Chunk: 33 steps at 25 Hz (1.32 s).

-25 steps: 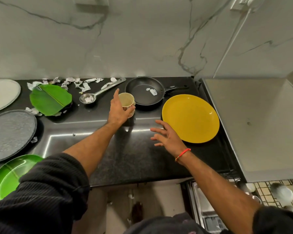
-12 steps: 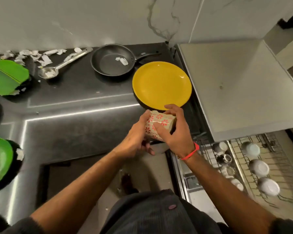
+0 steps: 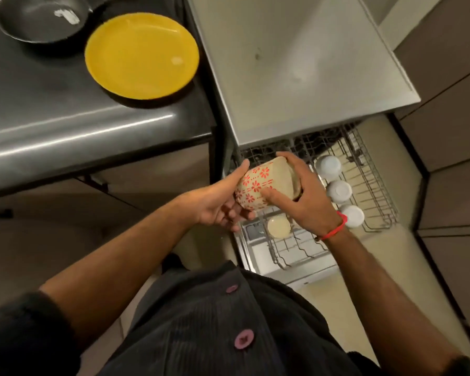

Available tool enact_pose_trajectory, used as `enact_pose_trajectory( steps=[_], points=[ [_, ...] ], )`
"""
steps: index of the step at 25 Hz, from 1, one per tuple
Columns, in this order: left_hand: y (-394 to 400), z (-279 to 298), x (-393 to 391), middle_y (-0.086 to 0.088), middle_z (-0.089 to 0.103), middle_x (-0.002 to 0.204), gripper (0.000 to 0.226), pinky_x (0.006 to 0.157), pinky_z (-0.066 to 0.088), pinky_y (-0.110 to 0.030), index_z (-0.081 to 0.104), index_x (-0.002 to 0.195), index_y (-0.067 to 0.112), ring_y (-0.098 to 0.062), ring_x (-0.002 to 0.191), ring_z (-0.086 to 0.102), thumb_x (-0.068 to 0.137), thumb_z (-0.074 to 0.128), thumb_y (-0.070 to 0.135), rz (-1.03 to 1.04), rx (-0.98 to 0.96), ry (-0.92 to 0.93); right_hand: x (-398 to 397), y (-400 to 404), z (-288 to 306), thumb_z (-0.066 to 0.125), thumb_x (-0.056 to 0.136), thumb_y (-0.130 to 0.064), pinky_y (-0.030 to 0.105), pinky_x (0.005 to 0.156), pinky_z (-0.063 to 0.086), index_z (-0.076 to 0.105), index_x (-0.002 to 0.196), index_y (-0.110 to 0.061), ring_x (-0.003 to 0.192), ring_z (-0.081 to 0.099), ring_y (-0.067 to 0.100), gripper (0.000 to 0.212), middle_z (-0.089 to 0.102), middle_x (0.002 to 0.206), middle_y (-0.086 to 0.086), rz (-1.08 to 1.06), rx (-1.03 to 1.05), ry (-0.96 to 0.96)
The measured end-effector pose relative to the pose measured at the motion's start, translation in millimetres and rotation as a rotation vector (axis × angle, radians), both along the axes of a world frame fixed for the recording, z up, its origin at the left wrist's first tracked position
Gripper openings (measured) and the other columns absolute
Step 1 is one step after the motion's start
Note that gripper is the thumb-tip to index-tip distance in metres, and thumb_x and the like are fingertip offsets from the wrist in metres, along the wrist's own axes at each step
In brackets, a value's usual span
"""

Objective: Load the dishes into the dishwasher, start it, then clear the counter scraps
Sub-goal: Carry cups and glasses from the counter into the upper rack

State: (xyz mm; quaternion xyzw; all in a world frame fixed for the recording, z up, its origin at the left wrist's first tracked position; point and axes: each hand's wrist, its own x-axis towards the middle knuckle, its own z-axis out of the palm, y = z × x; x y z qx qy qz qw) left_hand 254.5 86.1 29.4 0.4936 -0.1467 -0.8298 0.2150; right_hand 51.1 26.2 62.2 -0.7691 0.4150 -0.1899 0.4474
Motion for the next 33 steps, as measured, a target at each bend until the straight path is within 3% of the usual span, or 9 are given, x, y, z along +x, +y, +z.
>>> enact_pose_trajectory(
  steps=[2,4,8,13,17,22,25,30,33],
  points=[
    [-11.2,-9.8,-32.1,-0.014,0.072,0.102,0.08,0.068,0.061,-0.035,0.06,0.123,0.011,-0.021,0.074,0.068,0.092,0.031,0.079,0.032,-0.027,-0.038,-37.7,-7.9,-10.4,0.081,0.08,-0.034,0.028,0.088,0.055,0.047,0.128,-0.028,0.111,0.058,0.002,0.059,0.056,0.12,-0.012,-0.084,0.075,-0.056],
    [-18.9,-18.8,-55.0,-0.009,0.072,0.119,0.062,0.077,0.061,-0.041,0.054,0.138,0.021,-0.026,0.098,0.071,0.099,0.038,0.067,0.073,-0.068,-0.231,-65.9,-20.4,-32.7,0.082,0.078,-0.032,0.033,0.09,0.056,0.046,0.126,-0.034,0.111,0.057,0.004,0.061,0.055,0.12,-0.012,-0.181,0.091,-0.057],
    [-23.7,-37.1,-70.9,0.004,0.061,0.131,0.044,0.079,0.059,-0.038,0.053,0.139,0.028,-0.018,0.102,0.066,0.102,0.05,0.052,0.12,-0.141,-0.662,-86.3,-49.6,-102.8,0.082,0.067,-0.042,0.043,0.102,0.048,0.042,0.135,-0.025,0.118,0.05,0.017,0.08,0.05,0.131,0.001,-0.269,0.094,0.158],
    [-16.6,-77.5,-61.8,-0.004,0.056,0.131,0.042,0.094,0.052,-0.038,0.057,0.138,0.021,-0.022,0.114,0.059,0.102,0.056,0.042,-0.031,-0.238,-0.976,-55.6,-64.7,-196.4,0.084,0.068,-0.023,0.043,0.101,0.046,0.042,0.137,-0.024,0.12,0.05,0.034,0.081,0.044,0.137,0.012,-0.21,0.226,0.408],
    [2.3,-98.3,-56.2,-0.003,0.053,0.134,0.038,0.093,0.048,-0.029,0.059,0.134,0.025,-0.019,0.112,0.059,0.1,0.059,0.041,-0.063,-0.263,-1.044,-38.3,-62.0,-264.0,0.084,0.067,-0.022,0.051,0.095,0.05,0.038,0.138,-0.031,0.115,0.052,0.044,0.085,0.036,0.139,0.014,-0.092,0.267,0.587],
    [18.1,-105.5,-41.2,-0.002,0.047,0.142,0.041,0.082,0.044,-0.018,0.056,0.139,0.027,-0.018,0.114,0.059,0.1,0.059,0.04,-0.072,-0.25,-1.049,-33.2,-68.5,-297.2,0.081,0.073,-0.018,0.053,0.099,0.047,0.036,0.143,-0.032,0.116,0.048,0.049,0.085,0.031,0.145,0.016,0.029,0.237,0.68],
    [22.7,-110.5,-36.1,-0.001,0.047,0.142,0.041,0.083,0.044,-0.019,0.056,0.139,0.028,-0.017,0.112,0.058,0.1,0.059,0.04,-0.07,-0.232,-1.053,-27.6,-72.1,-299.9,0.079,0.075,-0.022,0.054,0.105,0.041,0.029,0.147,-0.035,0.127,0.04,0.049,0.088,0.025,0.151,0.014,0.087,0.229,0.728],
    [24.4,-109.8,-33.1,0.0,0.045,0.143,0.04,0.092,0.049,-0.026,0.056,0.138,0.028,-0.017,0.113,0.059,0.1,0.06,0.039,-0.071,-0.257,-1.046,-34.6,-85.5,-283.7,0.082,0.075,-0.028,0.063,0.114,0.022,-0.001,0.153,-0.043,0.145,0.017,0.046,0.116,-0.004,0.164,0.01,0.192,0.364,0.824],
    [26.6,-105.5,-23.4,-0.002,0.044,0.144,0.041,0.094,0.049,-0.026,0.056,0.139,0.026,-0.017,0.115,0.058,0.1,0.06,0.036,-0.063,-0.319,-1.092,-35.1,-87.2,-262.4,0.082,0.075,-0.024,0.063,0.113,0.025,0.006,0.154,-0.04,0.142,0.023,0.048,0.111,0.002,0.163,0.014,0.114,0.309,0.808]
  ],
)
